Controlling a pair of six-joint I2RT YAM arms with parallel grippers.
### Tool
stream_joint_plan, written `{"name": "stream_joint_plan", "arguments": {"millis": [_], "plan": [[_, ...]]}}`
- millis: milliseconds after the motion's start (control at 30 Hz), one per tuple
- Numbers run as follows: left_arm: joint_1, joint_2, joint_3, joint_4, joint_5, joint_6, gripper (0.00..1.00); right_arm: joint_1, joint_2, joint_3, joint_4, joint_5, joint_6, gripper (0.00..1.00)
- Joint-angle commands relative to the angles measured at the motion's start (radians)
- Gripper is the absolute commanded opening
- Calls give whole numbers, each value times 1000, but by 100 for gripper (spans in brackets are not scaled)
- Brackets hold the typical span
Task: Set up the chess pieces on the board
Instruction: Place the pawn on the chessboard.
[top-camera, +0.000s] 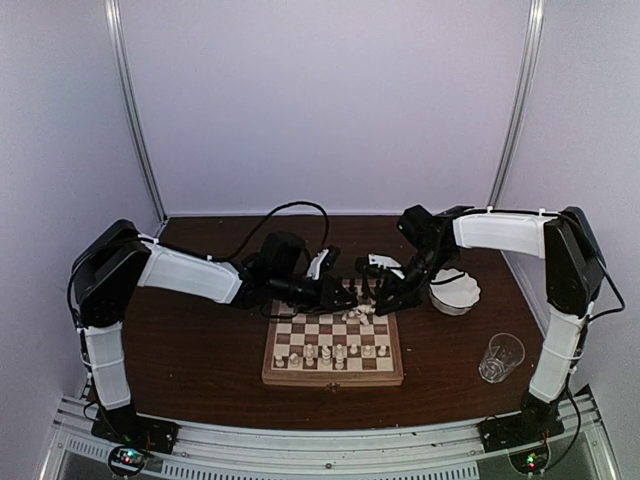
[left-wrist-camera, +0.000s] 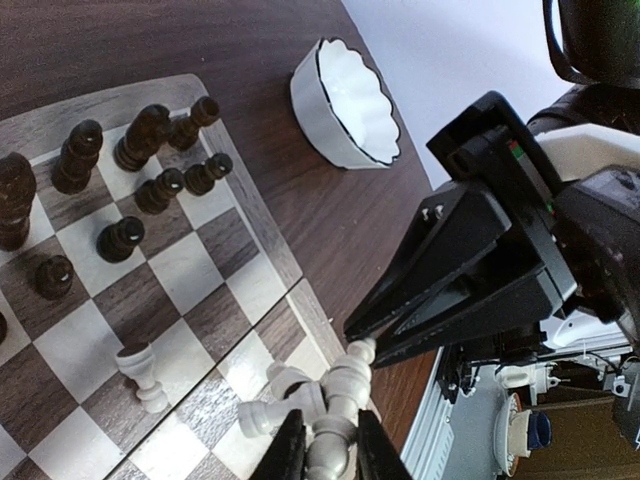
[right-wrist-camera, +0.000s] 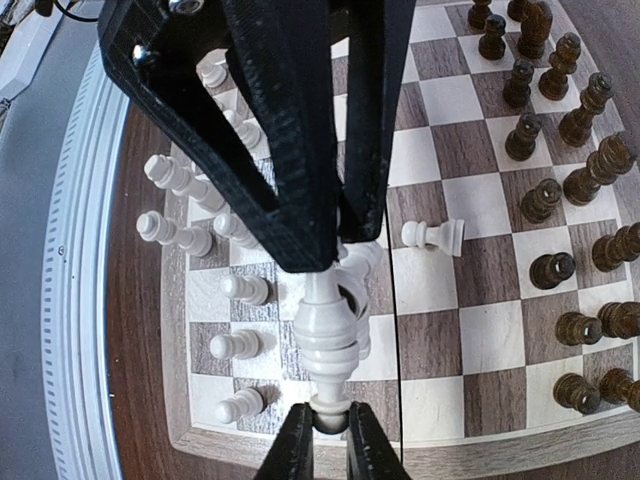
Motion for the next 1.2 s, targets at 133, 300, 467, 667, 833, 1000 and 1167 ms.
{"name": "stream_joint_plan", "arguments": {"millis": [133,300,467,667,833,1000,1167], "plan": [[5,12,-6,71,32,-18,12,-4,-25,26,6,-20,1,12],[5,-21,7,2,2,22,8,-10,-15,11,22,0,4,11],[5,-71,27,-94,-14,71,7,-19,4,-9,39,18,9,12],[5,-103,66,-262,-47,153,6,-24,33,-11,51,35,31,12],[5,-117,110,-429,-99,208,6,-23,91,42,18,77,74,12],[6,-114,207,-646,-170,285,6,-13,107,67,-21,147,81,12],[5,-92,321,-844,-222,370,6,-9,143,97,-32,168,100,15]]}}
